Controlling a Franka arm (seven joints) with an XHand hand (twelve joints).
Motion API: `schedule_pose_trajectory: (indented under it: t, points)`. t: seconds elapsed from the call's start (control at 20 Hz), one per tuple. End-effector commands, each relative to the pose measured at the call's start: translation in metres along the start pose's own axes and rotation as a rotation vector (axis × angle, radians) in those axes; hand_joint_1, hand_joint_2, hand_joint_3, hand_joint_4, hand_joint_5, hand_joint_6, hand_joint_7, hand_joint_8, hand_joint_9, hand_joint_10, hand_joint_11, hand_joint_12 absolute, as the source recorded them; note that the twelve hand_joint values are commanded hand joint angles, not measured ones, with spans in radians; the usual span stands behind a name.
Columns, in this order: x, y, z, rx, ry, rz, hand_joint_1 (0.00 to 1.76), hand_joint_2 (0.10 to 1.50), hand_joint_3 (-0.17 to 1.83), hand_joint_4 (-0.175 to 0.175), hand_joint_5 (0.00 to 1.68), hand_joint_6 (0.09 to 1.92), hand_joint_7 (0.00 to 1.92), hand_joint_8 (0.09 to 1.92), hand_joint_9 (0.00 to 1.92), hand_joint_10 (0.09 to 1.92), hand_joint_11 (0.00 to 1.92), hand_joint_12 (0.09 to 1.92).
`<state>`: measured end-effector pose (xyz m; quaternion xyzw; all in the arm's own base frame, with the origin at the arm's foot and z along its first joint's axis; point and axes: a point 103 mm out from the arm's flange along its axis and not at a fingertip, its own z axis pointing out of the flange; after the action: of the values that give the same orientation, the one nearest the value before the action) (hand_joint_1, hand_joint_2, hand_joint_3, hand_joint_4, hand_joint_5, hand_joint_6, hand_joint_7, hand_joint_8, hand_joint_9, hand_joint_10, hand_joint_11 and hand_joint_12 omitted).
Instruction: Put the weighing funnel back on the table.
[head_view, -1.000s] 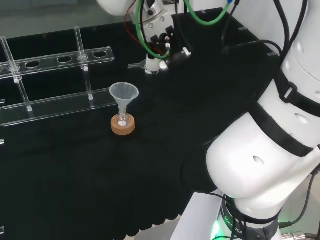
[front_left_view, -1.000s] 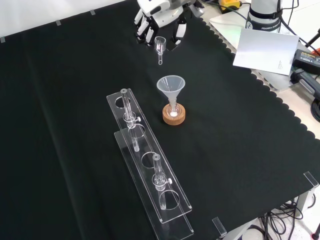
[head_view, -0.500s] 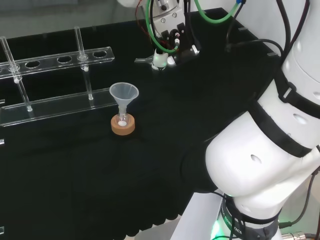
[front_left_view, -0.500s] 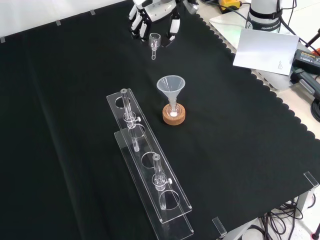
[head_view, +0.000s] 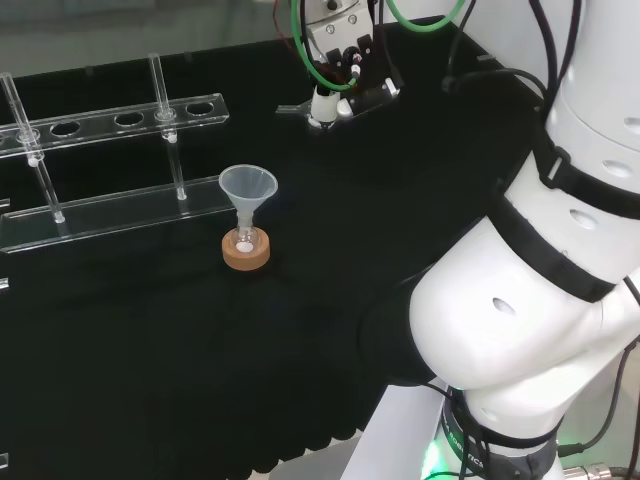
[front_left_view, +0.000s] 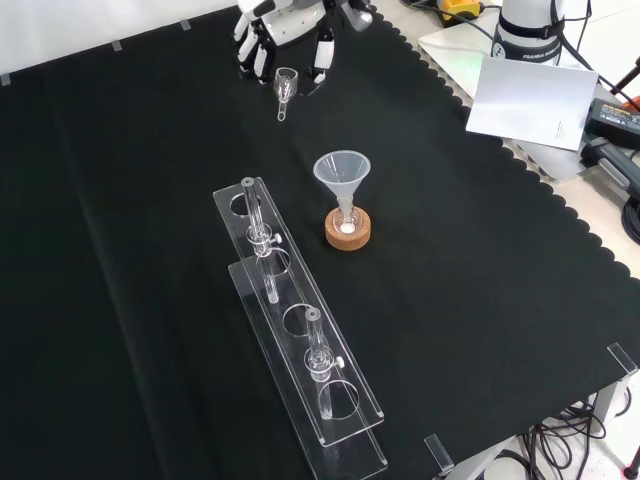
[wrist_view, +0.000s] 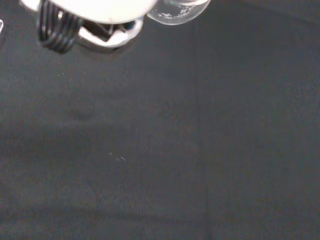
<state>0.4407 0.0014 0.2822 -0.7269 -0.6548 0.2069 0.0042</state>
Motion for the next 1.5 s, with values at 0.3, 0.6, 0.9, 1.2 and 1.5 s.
schedule_pose_trajectory:
  t: [0.3,0.6,0.9,1.2,1.5]
  points:
    - [0.007,0.072,0.032,0.072,-0.029,-0.015,1.13,0.66,0.61,0.175,1.33,0.55,0.66,0.64,1.07,0.14,0.70,1.09]
    - [0.029,0.112,0.062,0.110,-0.041,-0.061,1.13,0.66,0.61,0.175,1.33,0.55,0.66,0.64,1.07,0.14,0.70,1.09]
    - [0.039,0.134,0.087,0.137,-0.068,-0.077,1.13,0.66,0.61,0.175,1.32,0.56,0.66,0.64,1.07,0.14,0.71,1.09]
    - [0.036,0.148,0.123,0.171,-0.017,-0.089,1.13,0.66,0.61,0.175,1.32,0.56,0.66,0.64,1.07,0.14,0.72,1.09]
    - [0.045,0.161,0.136,0.172,-0.058,-0.170,1.13,0.66,0.61,0.175,1.32,0.56,0.65,0.64,1.06,0.14,0.72,1.09]
